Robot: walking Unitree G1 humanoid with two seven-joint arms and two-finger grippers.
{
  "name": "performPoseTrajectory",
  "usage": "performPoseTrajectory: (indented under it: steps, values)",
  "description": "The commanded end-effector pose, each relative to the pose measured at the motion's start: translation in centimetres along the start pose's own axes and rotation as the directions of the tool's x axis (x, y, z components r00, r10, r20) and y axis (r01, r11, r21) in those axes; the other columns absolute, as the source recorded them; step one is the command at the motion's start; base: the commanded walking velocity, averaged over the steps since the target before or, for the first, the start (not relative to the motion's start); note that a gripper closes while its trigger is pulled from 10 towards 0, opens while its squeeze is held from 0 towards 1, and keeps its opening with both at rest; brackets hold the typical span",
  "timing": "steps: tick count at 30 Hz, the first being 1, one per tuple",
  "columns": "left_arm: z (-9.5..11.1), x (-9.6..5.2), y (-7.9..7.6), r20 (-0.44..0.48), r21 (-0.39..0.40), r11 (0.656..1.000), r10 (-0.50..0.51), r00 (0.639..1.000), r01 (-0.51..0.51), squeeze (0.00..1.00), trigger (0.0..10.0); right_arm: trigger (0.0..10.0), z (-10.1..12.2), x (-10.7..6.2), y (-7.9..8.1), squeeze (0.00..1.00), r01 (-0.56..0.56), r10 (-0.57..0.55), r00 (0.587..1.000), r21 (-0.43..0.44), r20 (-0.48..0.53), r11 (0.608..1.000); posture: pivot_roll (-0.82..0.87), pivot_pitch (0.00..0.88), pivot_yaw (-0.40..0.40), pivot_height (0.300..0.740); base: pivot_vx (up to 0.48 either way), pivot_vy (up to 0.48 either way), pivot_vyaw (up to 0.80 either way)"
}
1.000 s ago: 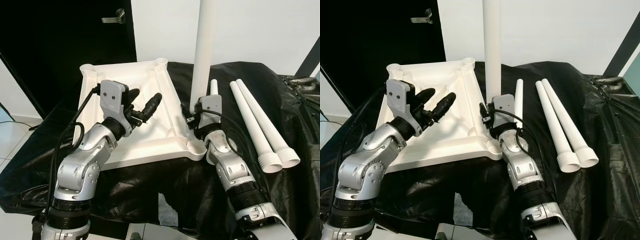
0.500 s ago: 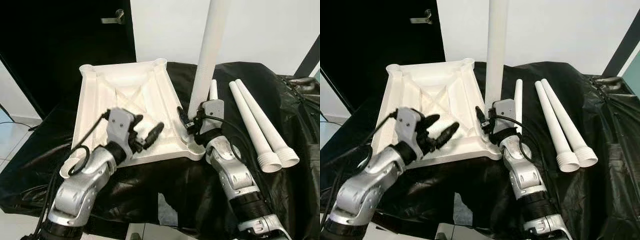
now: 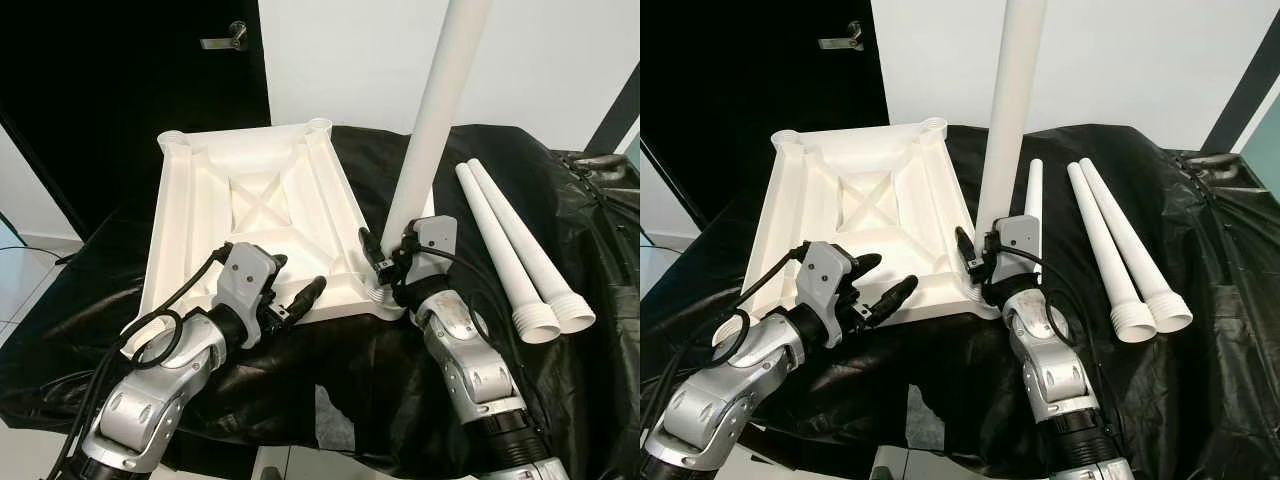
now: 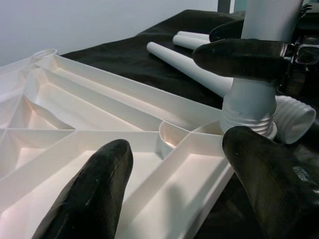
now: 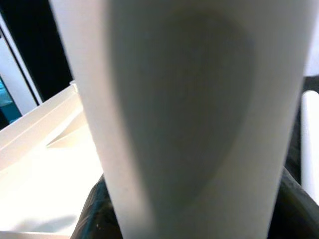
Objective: Building children table
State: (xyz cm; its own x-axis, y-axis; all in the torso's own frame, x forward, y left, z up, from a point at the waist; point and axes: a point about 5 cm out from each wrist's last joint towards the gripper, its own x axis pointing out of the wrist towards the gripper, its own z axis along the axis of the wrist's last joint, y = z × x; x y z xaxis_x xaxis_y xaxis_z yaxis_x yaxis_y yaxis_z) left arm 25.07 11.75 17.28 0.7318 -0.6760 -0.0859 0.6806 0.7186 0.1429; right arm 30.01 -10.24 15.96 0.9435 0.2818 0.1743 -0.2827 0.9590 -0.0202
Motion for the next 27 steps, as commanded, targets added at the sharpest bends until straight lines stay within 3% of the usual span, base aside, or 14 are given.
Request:
performPoseTrajectory:
  steps: [1, 9, 20, 23, 27]
  values:
    - [0.1, -0.3, -1.4, 0.008, 0.018, 0.971, -0.239, 0.971, 0.239, 0.00, 10.0, 10.0, 0.0, -0.2, -0.3, 0.00, 0.014, -0.014, 1.000, 0.010, 0.001, 1.000, 0.12, 0.000, 0.000, 0.740, 0.000, 0.000, 0.00]
    - [0.0, -0.3, -1.5, 0.000, 0.025, 0.969, -0.247, 0.969, 0.247, 0.00, 10.0, 10.0, -1.5, -0.7, -1.7, 0.00, 0.075, -0.072, 0.995, 0.052, -0.064, 0.996, 0.12, 0.000, 0.002, 0.740, 0.000, 0.000, 0.00]
    - [0.1, -0.4, -1.4, -0.006, 0.032, 0.967, -0.251, 0.968, 0.251, 0.00, 10.0, 10.0, -2.4, -0.6, -2.0, 0.00, 0.098, -0.087, 0.991, 0.109, -0.100, 0.989, 0.13, 0.000, 0.005, 0.740, 0.000, 0.000, 0.00]
    - [0.1, -0.4, -1.4, -0.006, 0.033, 0.967, -0.251, 0.968, 0.251, 0.00, 10.0, 10.0, -2.4, -0.5, -2.0, 0.00, 0.096, -0.085, 0.991, 0.107, -0.102, 0.990, 0.13, 0.000, 0.006, 0.740, 0.000, 0.000, 0.00]
    - [0.1, -0.3, -1.3, -0.006, 0.036, 0.967, -0.253, 0.968, 0.253, 0.00, 10.0, 10.0, -2.6, -0.4, -1.6, 0.00, 0.020, -0.018, 0.995, 0.013, -0.099, 1.000, 0.13, 0.000, 0.007, 0.740, 0.000, 0.000, 0.00]
